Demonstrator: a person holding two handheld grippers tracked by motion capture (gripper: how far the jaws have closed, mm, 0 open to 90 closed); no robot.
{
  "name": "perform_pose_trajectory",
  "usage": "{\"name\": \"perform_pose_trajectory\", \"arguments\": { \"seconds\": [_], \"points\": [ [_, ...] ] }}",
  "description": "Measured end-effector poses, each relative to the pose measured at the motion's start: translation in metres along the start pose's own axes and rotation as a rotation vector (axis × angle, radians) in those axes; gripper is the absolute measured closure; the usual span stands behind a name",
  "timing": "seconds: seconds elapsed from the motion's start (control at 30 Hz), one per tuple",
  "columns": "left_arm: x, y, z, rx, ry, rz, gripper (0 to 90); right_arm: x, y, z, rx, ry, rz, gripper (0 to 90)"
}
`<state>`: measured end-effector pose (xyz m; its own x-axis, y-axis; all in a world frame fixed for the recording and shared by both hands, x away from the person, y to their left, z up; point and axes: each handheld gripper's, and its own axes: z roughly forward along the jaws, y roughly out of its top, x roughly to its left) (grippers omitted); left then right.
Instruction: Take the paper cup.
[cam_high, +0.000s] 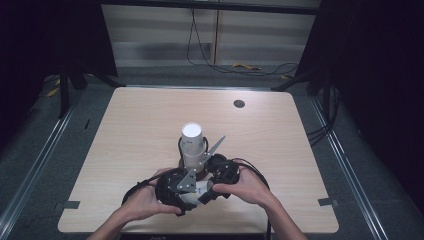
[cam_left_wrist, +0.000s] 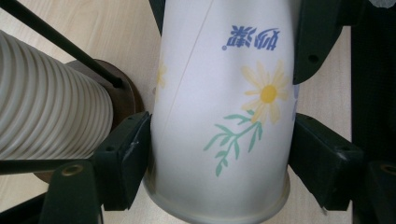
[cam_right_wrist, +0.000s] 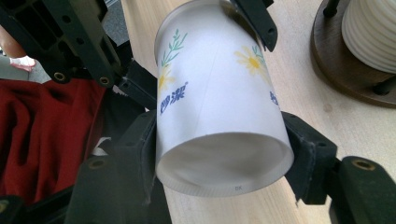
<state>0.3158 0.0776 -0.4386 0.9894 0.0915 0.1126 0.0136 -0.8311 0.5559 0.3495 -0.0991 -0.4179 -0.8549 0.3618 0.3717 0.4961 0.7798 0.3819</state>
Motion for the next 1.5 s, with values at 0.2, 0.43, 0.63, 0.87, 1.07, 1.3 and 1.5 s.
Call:
{"name": "perform_pose_trajectory", "arguments": {
  "seconds": [0.2, 0.43, 0.63, 0.87, 1.07, 1.3, 1.5],
  "points": [
    [0.003, -0.002, -0.003, -0.016, -0.002, -0.018, 20.9, 0.002, 0.002, -0.002, -0.005, -0.003, 0.002, 35.9],
    [0.005, -0.006, -0.004, -0.033, -0.001, -0.027, 19.3, 0.003, 0.001, -0.005, -0.017, -0.01, 0.001, 36.1],
    [0.008, -0.008, -0.009, -0.066, -0.01, -0.053, 19.0, 0.002, -0.001, -0.009, -0.028, -0.021, 0.008, 36.1],
    [0.011, -0.011, -0.015, -0.112, -0.002, -0.08, 18.7, 0.0, -0.006, -0.013, -0.033, -0.031, 0.023, 36.1],
    [0.013, -0.012, -0.019, -0.13, 0.006, -0.096, 18.8, -0.002, -0.011, -0.016, -0.055, -0.045, 0.036, 36.1],
    [0.02, -0.02, -0.026, -0.212, 0.018, -0.172, 18.8, -0.003, -0.015, -0.017, -0.079, -0.066, 0.045, 36.0],
    [0.022, -0.023, -0.028, -0.238, 0.025, -0.2, 18.8, -0.004, -0.021, -0.017, -0.112, -0.066, 0.065, 36.0]
  ]
}}
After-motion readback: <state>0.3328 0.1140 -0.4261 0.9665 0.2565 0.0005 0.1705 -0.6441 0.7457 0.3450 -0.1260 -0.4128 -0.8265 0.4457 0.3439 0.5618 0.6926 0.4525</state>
